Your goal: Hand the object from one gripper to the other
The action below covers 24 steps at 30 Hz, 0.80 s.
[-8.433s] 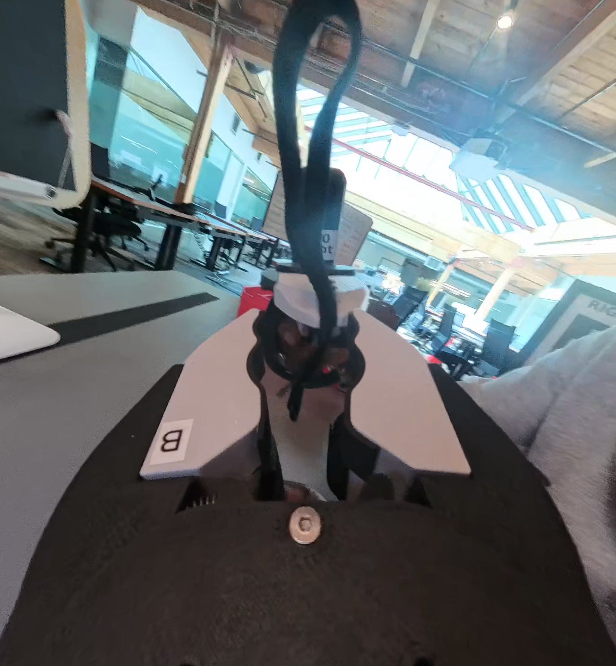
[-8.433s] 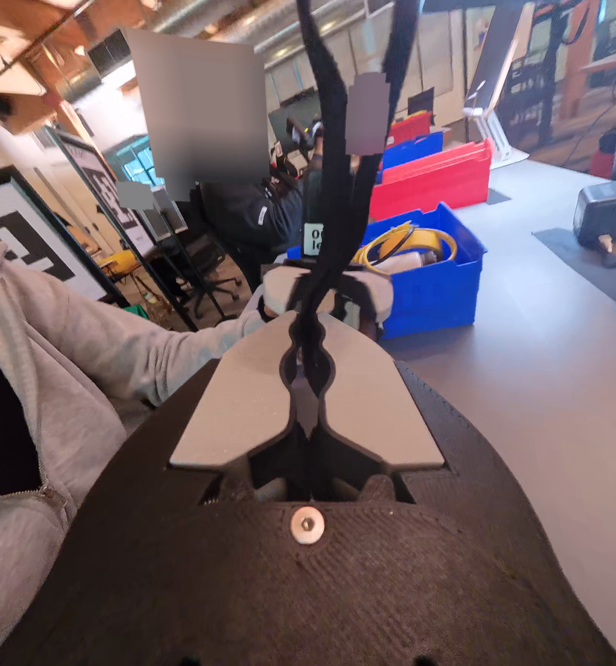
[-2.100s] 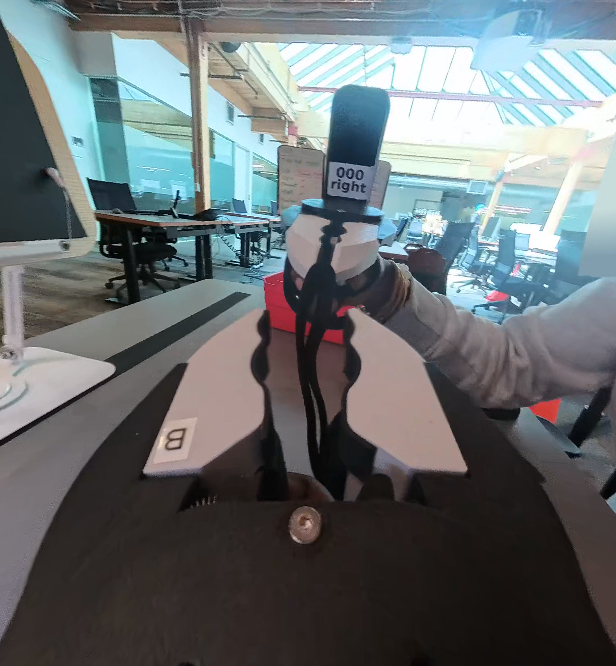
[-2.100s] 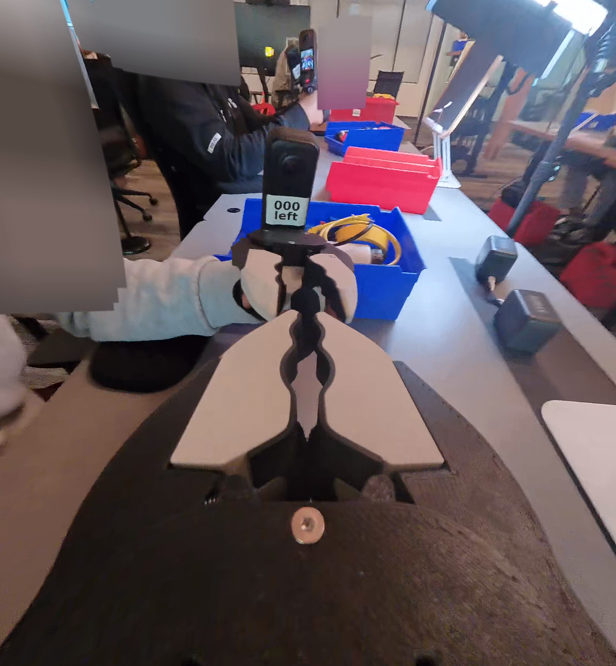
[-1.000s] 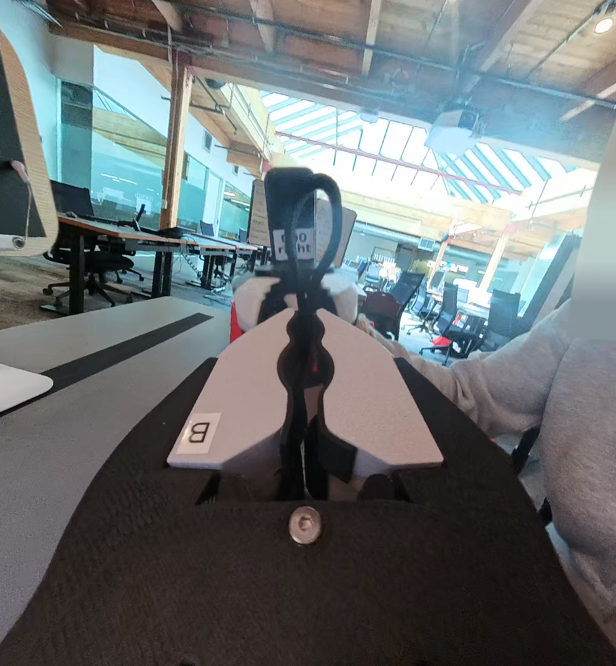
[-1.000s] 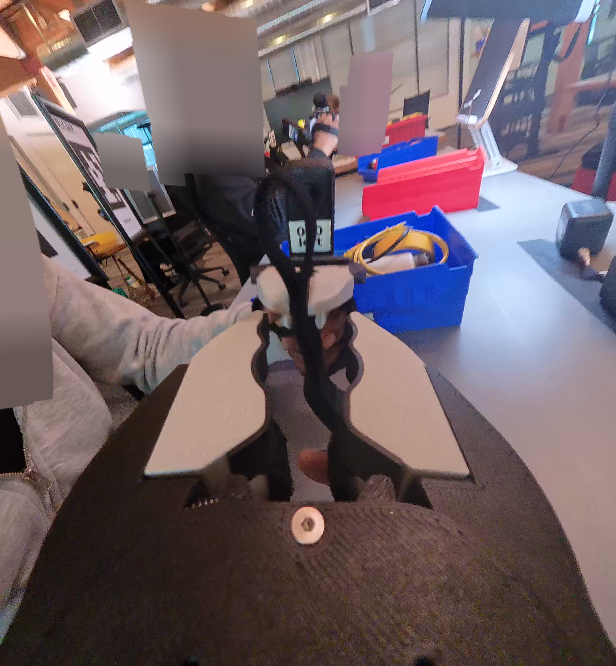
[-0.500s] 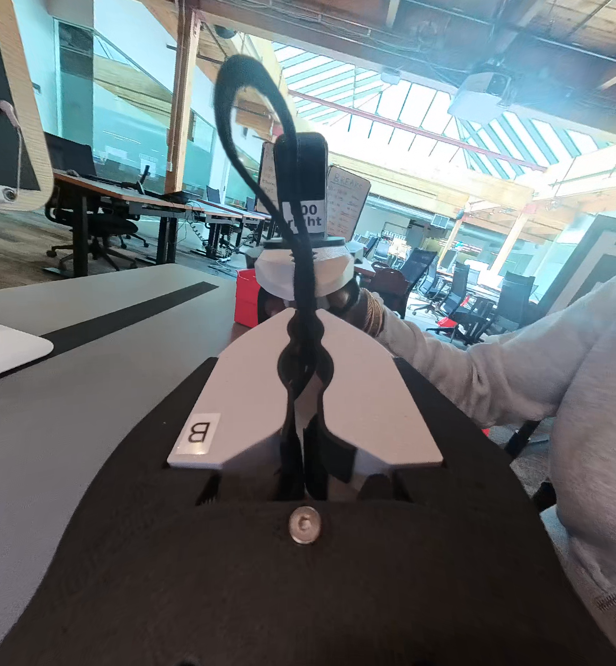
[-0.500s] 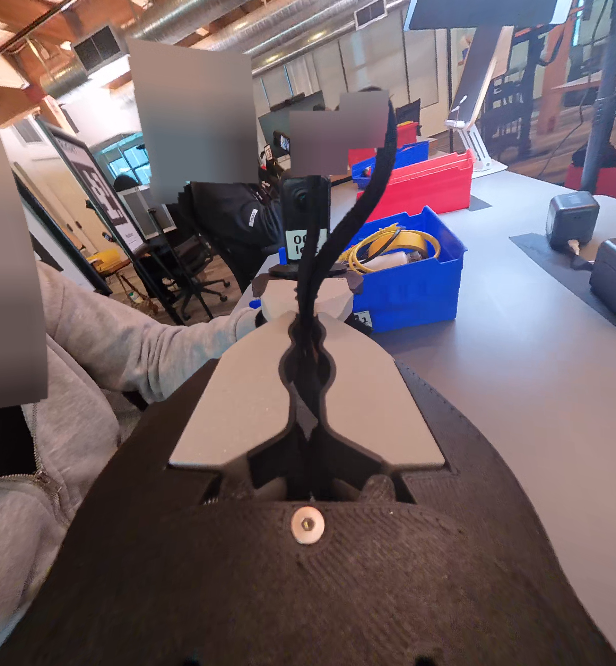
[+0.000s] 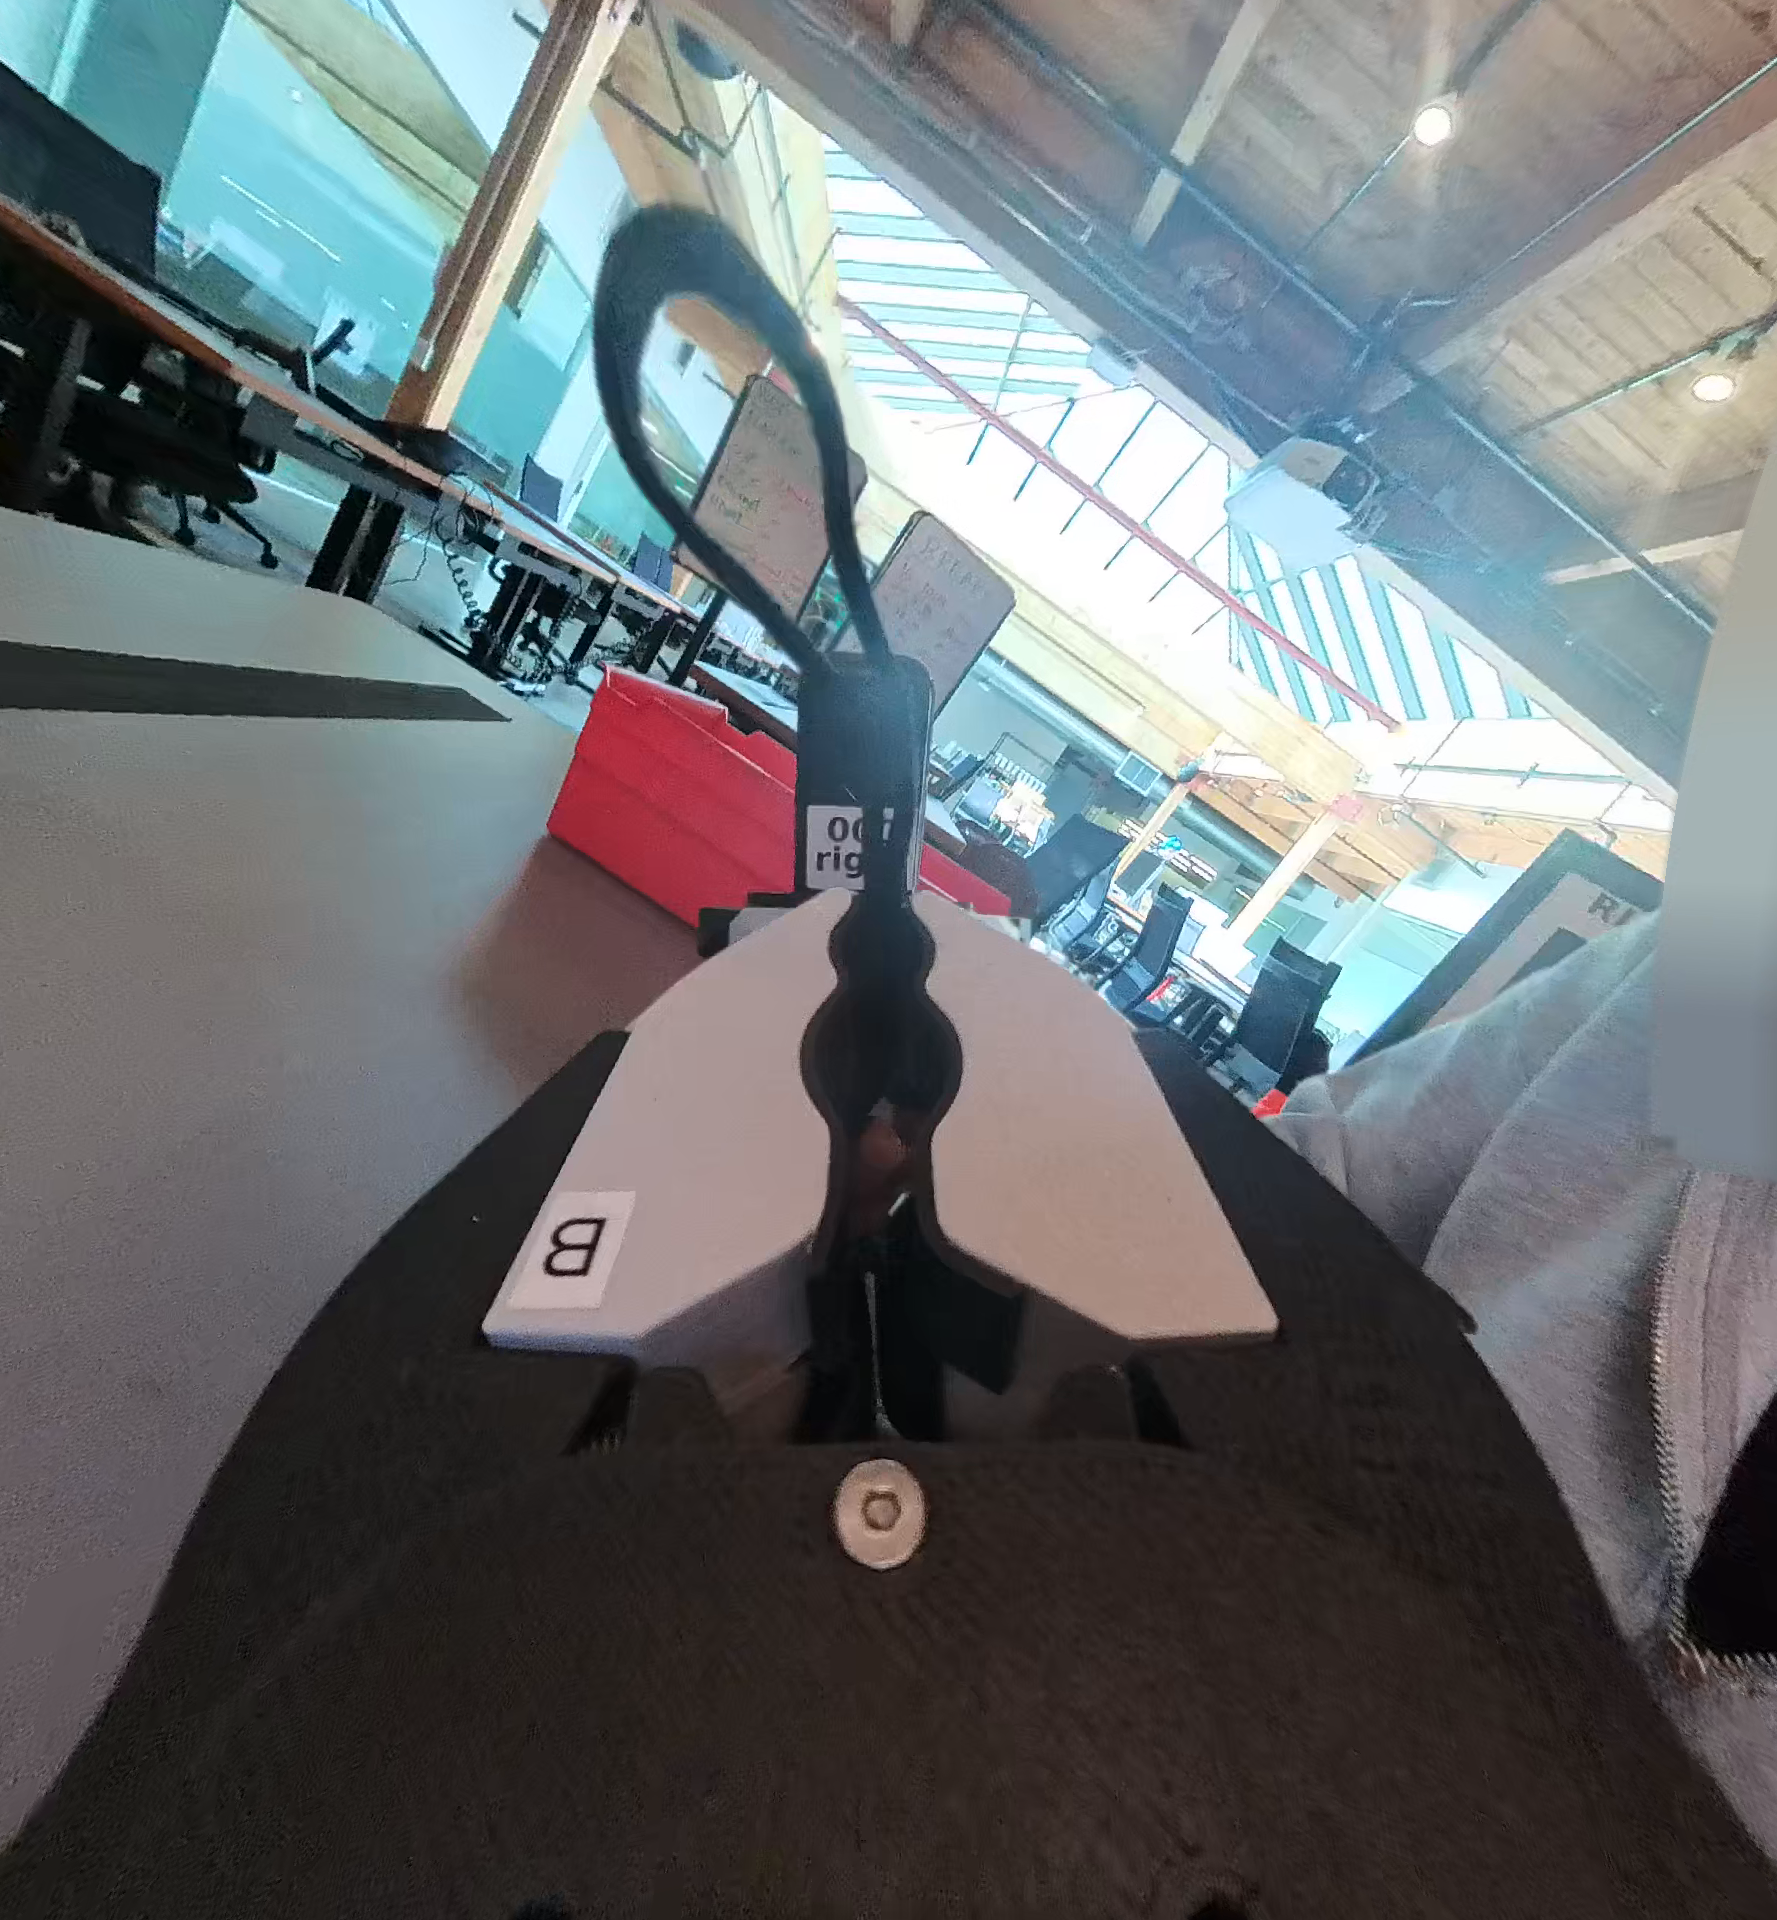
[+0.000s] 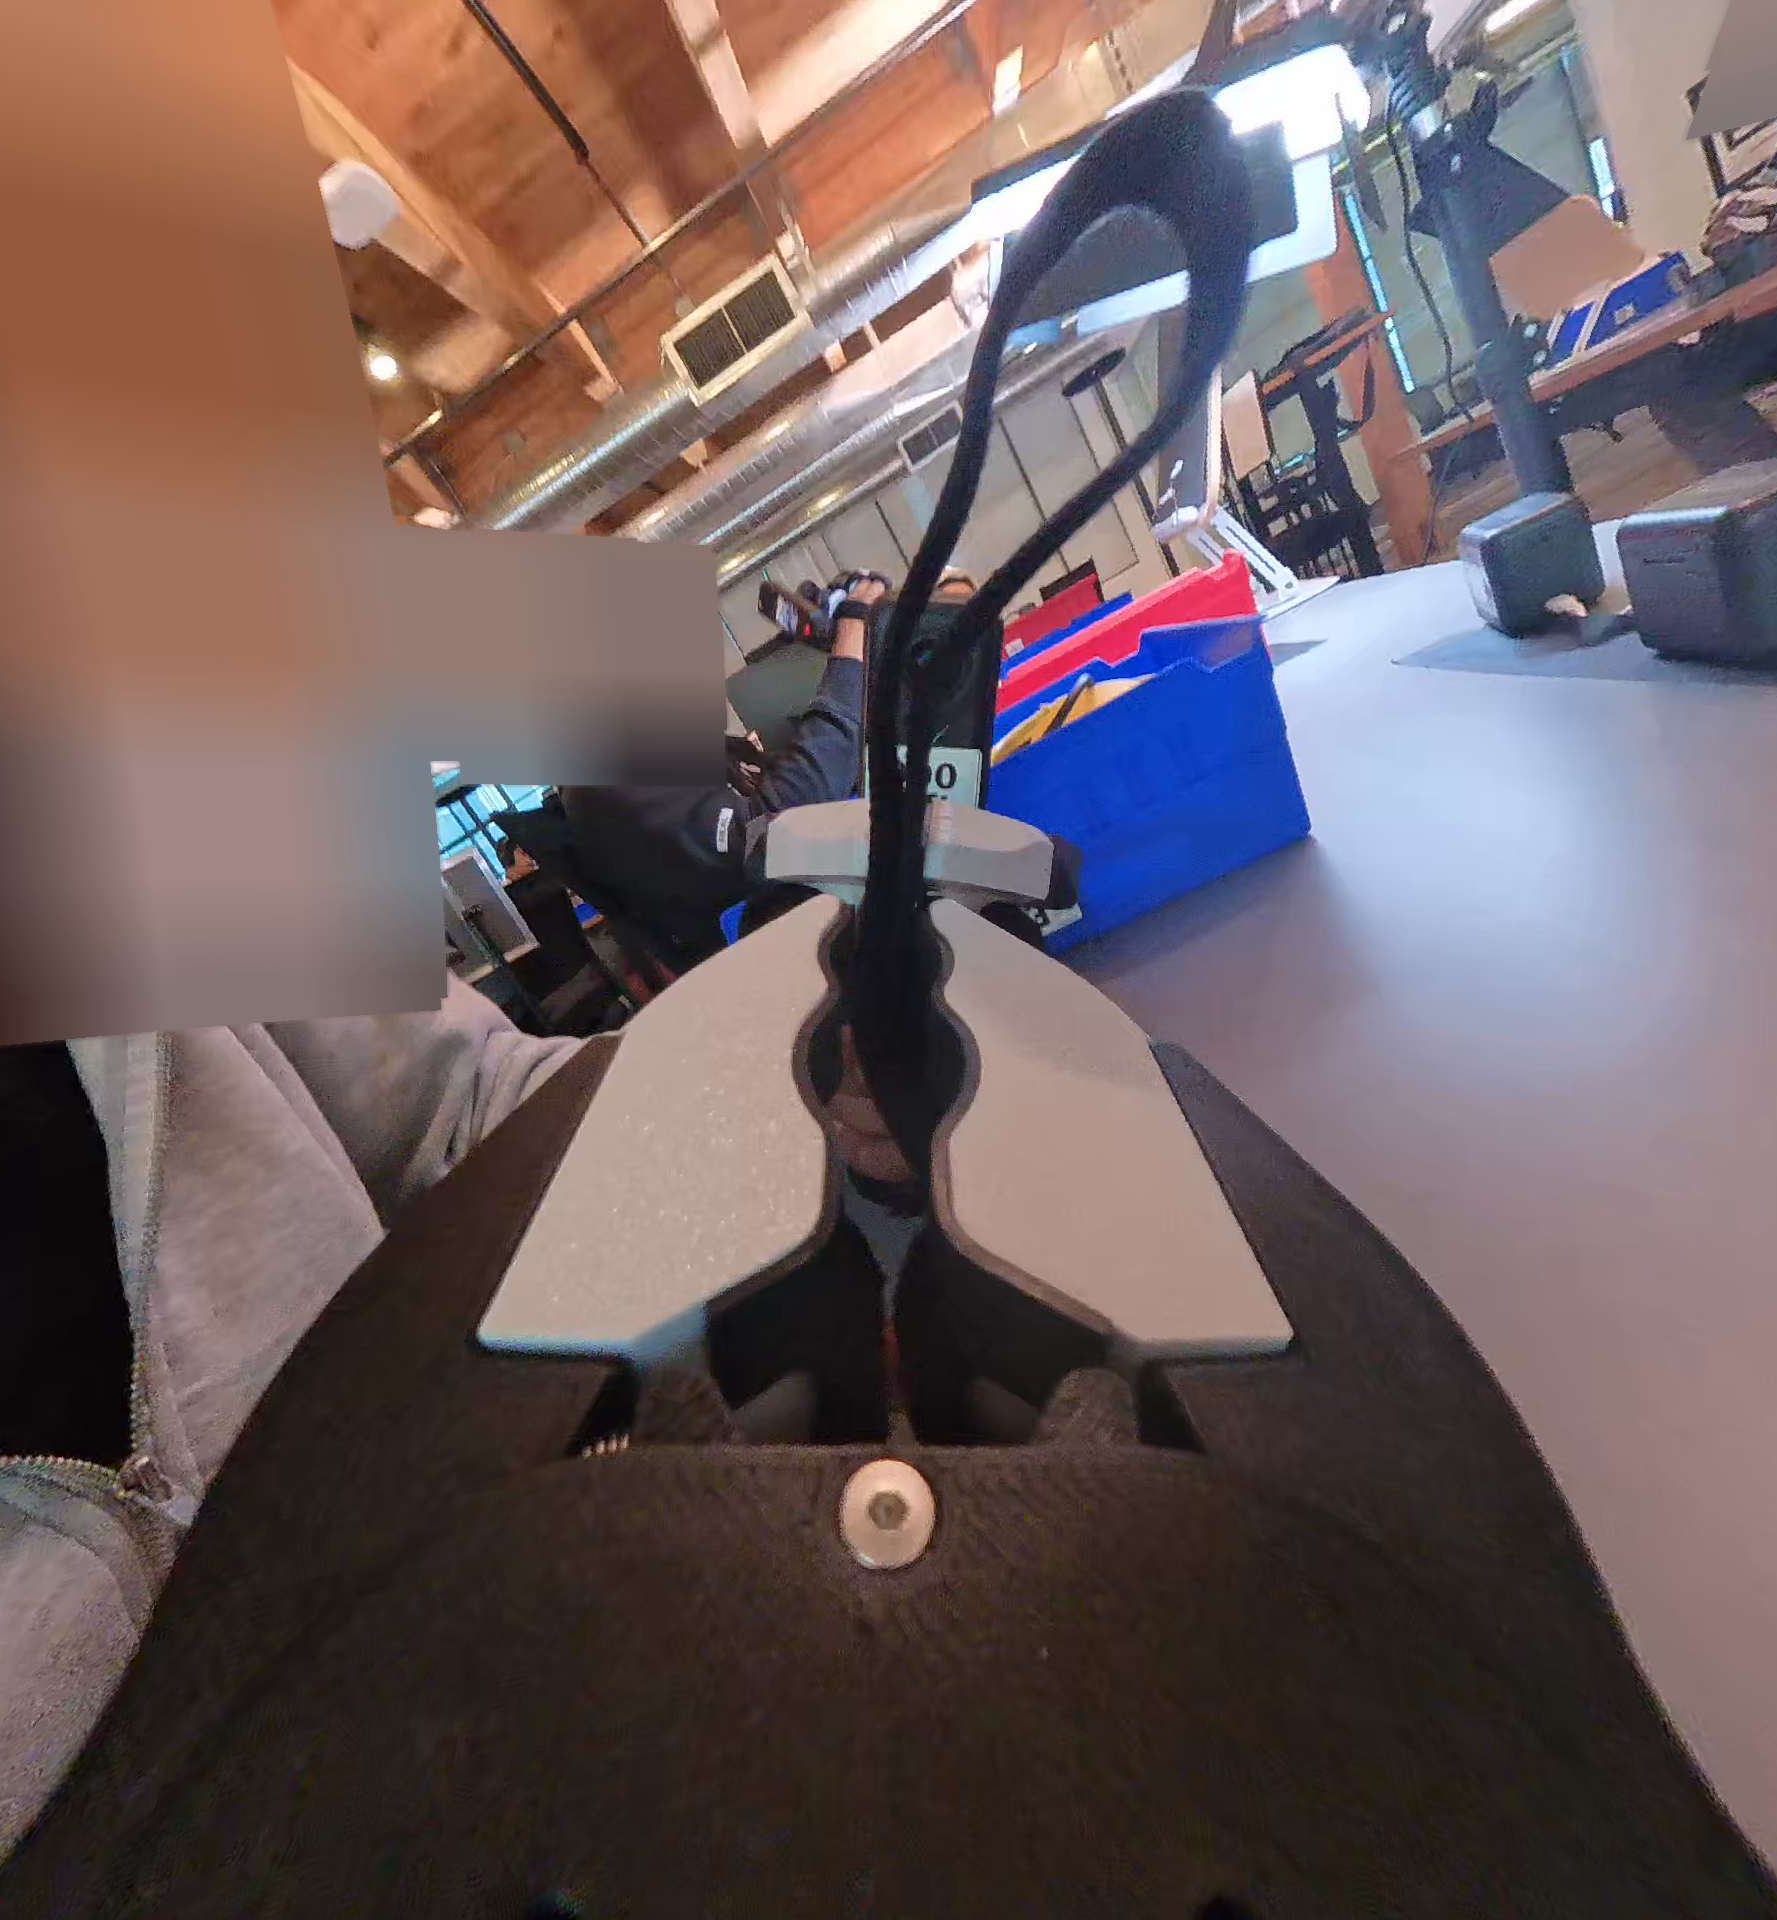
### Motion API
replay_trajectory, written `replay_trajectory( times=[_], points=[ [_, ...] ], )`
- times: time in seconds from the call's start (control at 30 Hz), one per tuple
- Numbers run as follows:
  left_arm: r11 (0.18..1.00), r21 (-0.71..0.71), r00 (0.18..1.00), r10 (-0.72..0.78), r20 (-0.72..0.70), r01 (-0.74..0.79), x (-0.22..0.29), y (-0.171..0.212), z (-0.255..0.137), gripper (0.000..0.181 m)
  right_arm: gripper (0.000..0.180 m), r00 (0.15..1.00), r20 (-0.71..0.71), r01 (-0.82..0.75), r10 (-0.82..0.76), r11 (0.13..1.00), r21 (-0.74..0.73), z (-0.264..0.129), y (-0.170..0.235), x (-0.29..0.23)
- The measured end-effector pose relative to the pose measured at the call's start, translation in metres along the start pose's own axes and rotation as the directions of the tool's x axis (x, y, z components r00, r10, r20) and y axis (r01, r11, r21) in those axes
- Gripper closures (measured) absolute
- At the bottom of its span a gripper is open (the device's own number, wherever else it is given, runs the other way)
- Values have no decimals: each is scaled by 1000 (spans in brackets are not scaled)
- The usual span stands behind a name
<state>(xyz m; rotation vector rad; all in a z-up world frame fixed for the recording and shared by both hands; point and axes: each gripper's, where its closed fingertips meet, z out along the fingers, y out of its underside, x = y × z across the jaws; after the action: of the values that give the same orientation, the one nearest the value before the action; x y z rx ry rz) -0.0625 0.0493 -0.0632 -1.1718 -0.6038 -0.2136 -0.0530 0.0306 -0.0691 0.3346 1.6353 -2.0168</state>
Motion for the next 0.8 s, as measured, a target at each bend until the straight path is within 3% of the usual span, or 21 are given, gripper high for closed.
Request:
replay_trajectory(
  times=[0.17,0.3,0.37,0.5,0.6,0.73,0.8],
  points=[
    [1000,-23,1000,-5,14,6,-4,6,-3,174,174,999,-9,-48,48,998,-40,0,9,4],
    [1000,-29,1000,-1,-19,1,8,3,5,149,174,999,-16,-39,39,999,18,-3,-4,-2],
    [997,-64,999,32,11,-31,5,7,6,146,173,999,-34,-28,30,998,60,-7,-11,-3],
    [984,-149,995,100,-3,-99,13,18,12,160,174,994,-25,-103,109,979,175,-13,-26,-9],
    [966,-174,980,199,17,-193,14,20,12,172,174,993,-71,-83,97,981,173,-12,-25,-12],
    [969,-169,983,182,-8,-181,20,18,13,175,173,995,-65,-67,77,987,146,-10,-27,-16],
    [980,-129,989,150,-19,-151,21,12,12,176,160,997,-65,-37,44,993,108,-11,-24,-18]
  ],
)
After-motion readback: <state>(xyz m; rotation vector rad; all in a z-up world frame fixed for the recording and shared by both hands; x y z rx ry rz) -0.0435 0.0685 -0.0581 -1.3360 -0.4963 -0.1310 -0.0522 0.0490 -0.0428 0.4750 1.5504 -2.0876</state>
